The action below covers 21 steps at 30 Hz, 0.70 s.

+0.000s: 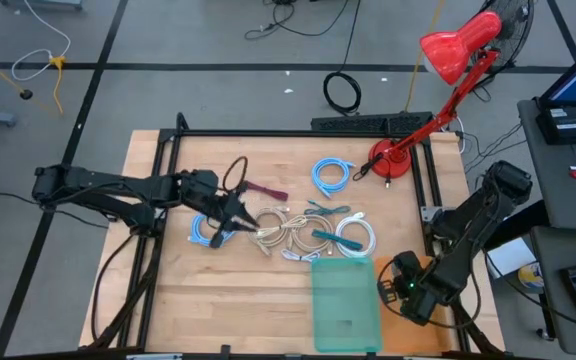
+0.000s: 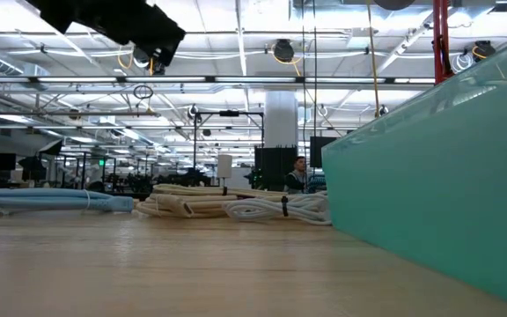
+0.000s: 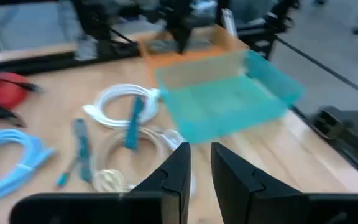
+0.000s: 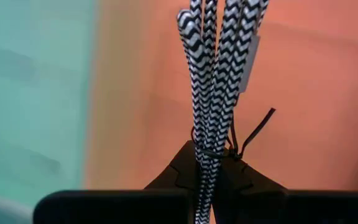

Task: Pick & Place USB Port
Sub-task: Put the black charger cable into the orange bin

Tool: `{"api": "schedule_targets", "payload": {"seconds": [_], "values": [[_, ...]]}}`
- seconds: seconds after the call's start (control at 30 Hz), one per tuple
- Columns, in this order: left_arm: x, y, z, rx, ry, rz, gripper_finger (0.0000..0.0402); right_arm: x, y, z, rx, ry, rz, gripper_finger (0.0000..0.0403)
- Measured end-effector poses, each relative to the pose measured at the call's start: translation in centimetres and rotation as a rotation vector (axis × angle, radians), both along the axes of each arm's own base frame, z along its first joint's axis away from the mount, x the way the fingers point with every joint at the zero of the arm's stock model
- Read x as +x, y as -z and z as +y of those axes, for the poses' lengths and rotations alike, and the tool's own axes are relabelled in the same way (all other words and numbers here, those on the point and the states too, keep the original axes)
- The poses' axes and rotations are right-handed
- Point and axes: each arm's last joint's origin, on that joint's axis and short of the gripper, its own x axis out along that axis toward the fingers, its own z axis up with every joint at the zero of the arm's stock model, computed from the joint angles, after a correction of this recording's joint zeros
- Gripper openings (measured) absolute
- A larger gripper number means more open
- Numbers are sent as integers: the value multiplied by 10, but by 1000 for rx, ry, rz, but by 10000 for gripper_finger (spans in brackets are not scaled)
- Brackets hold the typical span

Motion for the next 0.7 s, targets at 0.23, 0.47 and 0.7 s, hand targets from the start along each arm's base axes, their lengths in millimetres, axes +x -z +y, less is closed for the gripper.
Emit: {"api": "schedule_targets", "payload": {"seconds": [0.23,0.47,0.7], "values": [[-6,14,-27,-20,94,67,67,-3,1,-3,16,9,102,7],[-11,17,-46,-55,129,103,67,-10,2,-1,-20,-27,123,7],[-14,18,-63,0,101,93,67,-24,3,3,-52,-79,166,7]]}}
